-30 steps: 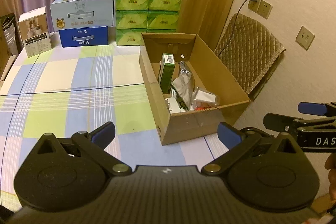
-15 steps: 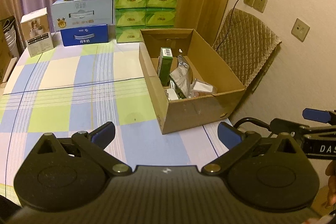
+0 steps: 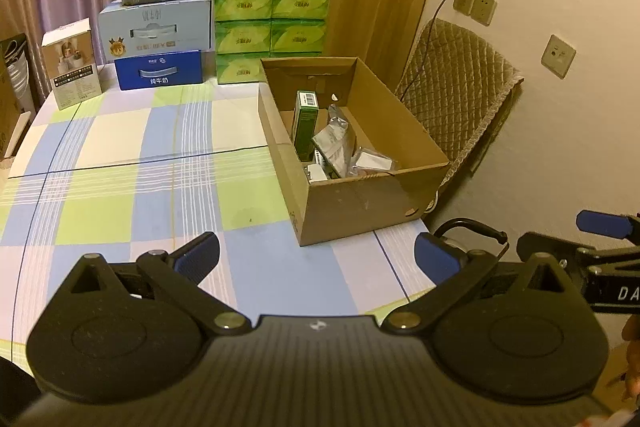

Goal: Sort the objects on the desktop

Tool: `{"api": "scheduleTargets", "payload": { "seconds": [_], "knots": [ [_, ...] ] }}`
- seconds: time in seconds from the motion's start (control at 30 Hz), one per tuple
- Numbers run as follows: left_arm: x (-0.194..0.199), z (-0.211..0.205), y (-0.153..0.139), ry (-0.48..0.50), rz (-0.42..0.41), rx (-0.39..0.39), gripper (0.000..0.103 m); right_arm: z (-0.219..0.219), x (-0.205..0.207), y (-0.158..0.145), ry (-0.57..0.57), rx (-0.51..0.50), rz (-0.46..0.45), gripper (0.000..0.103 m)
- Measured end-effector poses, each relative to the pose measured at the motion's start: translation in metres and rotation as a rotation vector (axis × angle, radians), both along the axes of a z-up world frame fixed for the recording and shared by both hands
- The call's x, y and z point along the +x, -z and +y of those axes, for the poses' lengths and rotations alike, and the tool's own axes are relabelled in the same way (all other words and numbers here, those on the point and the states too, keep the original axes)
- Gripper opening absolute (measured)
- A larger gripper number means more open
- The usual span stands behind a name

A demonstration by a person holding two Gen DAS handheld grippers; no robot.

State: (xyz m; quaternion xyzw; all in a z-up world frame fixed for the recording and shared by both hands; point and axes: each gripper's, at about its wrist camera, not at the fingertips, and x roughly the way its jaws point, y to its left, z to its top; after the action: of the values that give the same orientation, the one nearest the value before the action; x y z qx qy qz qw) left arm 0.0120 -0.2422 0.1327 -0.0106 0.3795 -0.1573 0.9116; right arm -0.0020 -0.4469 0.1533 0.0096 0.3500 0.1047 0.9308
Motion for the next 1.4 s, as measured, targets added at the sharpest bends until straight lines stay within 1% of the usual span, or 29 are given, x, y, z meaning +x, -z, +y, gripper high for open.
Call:
{"api": "scheduleTargets", "payload": {
  "seconds": [0.37,0.57,0.7,1.07,1.4],
  "knots": [
    [-0.015,0.002,-0.002,-0.002,-0.011,0.010,0.102,-0.003,-0.018,0.000,0.000,0.015,0.022,0.101],
    [-0.022,0.002,-0.001,0.006,-0.009,0.007,0.102,0.002,-0.024,-0.002,-0.015,0.002,0.024,0.101],
    [-0.026,0.005,0.000,0.006,-0.008,0.000,0.102,0.006,-0.024,0.001,-0.014,-0.008,0.043,0.101],
    [-0.027,0.013,0.008,-0.009,0.009,0.007,0.102,0.012,-0.027,0.013,-0.021,-0.027,0.087,0.101],
    [-0.022,0.015,0.011,-0.020,0.019,0.003,0.102,0.015,-0.022,0.013,-0.014,-0.023,0.087,0.101]
  ]
}}
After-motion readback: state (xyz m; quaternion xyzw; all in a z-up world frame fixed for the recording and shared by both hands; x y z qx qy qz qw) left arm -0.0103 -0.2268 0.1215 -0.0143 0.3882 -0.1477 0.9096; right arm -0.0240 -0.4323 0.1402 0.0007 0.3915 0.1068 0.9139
